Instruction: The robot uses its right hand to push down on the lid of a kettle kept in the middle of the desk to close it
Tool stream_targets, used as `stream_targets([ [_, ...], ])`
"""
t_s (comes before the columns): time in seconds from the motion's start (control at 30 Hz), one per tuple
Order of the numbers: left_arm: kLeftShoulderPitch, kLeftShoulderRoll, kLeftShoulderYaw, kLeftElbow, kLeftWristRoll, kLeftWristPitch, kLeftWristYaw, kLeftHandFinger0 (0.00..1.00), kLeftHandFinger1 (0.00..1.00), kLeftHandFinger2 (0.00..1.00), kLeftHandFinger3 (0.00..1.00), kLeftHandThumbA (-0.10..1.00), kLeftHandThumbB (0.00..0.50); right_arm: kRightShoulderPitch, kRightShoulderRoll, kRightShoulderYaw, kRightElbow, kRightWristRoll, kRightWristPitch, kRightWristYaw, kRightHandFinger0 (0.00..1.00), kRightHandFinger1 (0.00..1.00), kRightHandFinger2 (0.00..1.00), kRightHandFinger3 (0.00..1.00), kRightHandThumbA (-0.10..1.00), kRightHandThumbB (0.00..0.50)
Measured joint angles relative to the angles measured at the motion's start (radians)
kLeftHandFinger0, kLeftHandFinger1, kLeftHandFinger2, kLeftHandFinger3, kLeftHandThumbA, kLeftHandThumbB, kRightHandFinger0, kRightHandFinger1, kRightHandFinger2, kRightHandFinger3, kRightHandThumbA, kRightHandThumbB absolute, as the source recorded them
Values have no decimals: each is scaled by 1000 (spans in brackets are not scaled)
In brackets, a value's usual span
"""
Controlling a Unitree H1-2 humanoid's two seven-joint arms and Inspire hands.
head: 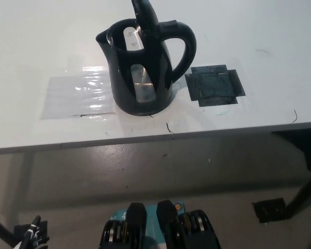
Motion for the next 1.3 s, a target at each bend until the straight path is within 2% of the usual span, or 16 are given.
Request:
stream_targets([
  [0.23, 2, -2, 2, 2, 0, 5, 0, 1000, 1000, 1000, 1000, 1000, 108, -189, -99, 18, -237, -69, 136, 2, 1000, 1000, 1000, 1000, 479, 5],
  [0.27, 3, -2, 2, 2, 0, 5, 0, 1000, 1000, 1000, 1000, 1000, 101, -233, -117, 27, -270, -85, 167, 3, 1000, 1000, 1000, 1000, 592, 34],
  [0.33, 6, -2, 5, 2, 0, 5, 0, 1000, 1000, 1000, 1000, 1000, 104, -324, -145, 51, -313, -115, 212, 9, 1000, 1000, 1000, 1000, 641, 60],
  [0.4, 8, -2, 7, 2, -1, 6, 0, 1000, 1000, 1000, 1000, 1000, 114, -409, -163, 82, -345, -148, 254, 14, 1000, 1000, 1000, 1000, 627, 94],
  [0.53, 11, -2, 11, 2, -1, 6, 0, 1000, 1000, 1000, 1000, 1000, 117, -594, -142, 157, -344, -215, 324, 32, 1000, 1000, 1000, 1000, 503, 75],
  [0.57, 13, -2, 12, 1, -2, 6, -1, 1000, 1000, 1000, 1000, 1000, 118, -631, -128, 172, -336, -230, 342, 37, 699, 736, 957, 1000, 414, 55],
  [0.6, 15, -2, 13, 1, -3, 6, -1, 1000, 1000, 1000, 1000, 1000, 116, -670, -106, 184, -319, -238, 357, 41, 787, 874, 1000, 1000, 402, 45],
  [0.63, 17, -2, 14, 1, -4, 7, -2, 1000, 1000, 1000, 1000, 1000, 115, -713, -79, 198, -296, -250, 372, 45, 963, 1000, 1000, 1000, 368, 32],
  [0.7, 18, -2, 14, 1, -7, 6, -4, 1000, 1000, 1000, 1000, 1000, 109, -774, -35, 222, -238, -280, 399, 53, 1000, 1000, 1000, 1000, 268, 9],
  [1.07, 33, -9, 10, 3, -11, 6, -12, 1000, 1000, 1000, 1000, 1000, 124, -991, 174, 305, 356, -328, 426, 1, 1000, 1000, 1000, 1000, 362, 83],
  [1.1, 36, -11, 7, 3, -11, 5, -12, 1000, 1000, 1000, 1000, 1000, 123, -1007, 193, 303, 414, -328, 420, -14, 763, 861, 933, 1000, 365, 88],
  [1.13, 38, -12, 4, 3, -11, 4, -12, 1000, 1000, 1000, 1000, 1000, 127, -1020, 208, 302, 459, -328, 415, -26, 811, 931, 988, 1000, 353, 94],
  [1.17, 42, -15, 1, 3, -11, 4, -12, 1000, 1000, 1000, 1000, 1000, 133, -1036, 227, 301, 517, -328, 403, -41, 817, 911, 929, 1000, 340, 105],
  [1.23, 48, -18, -5, 4, -11, 3, -12, 1000, 1000, 1000, 1000, 1000, 136, -1068, 257, 298, 607, -332, 373, -78, 879, 968, 958, 1000, 327, 102],
  [1.27, 52, -20, -7, 5, -11, 3, -12, 1000, 1000, 1000, 1000, 1000, 140, -1088, 263, 297, 650, -333, 353, -96, 737, 810, 798, 1000, 327, 94],
  [1.3, 56, -20, -10, 5, -11, 3, -12, 1000, 1000, 1000, 1000, 1000, 140, -1111, 271, 297, 692, -334, 335, -111, 698, 785, 774, 1000, 327, 98],
])
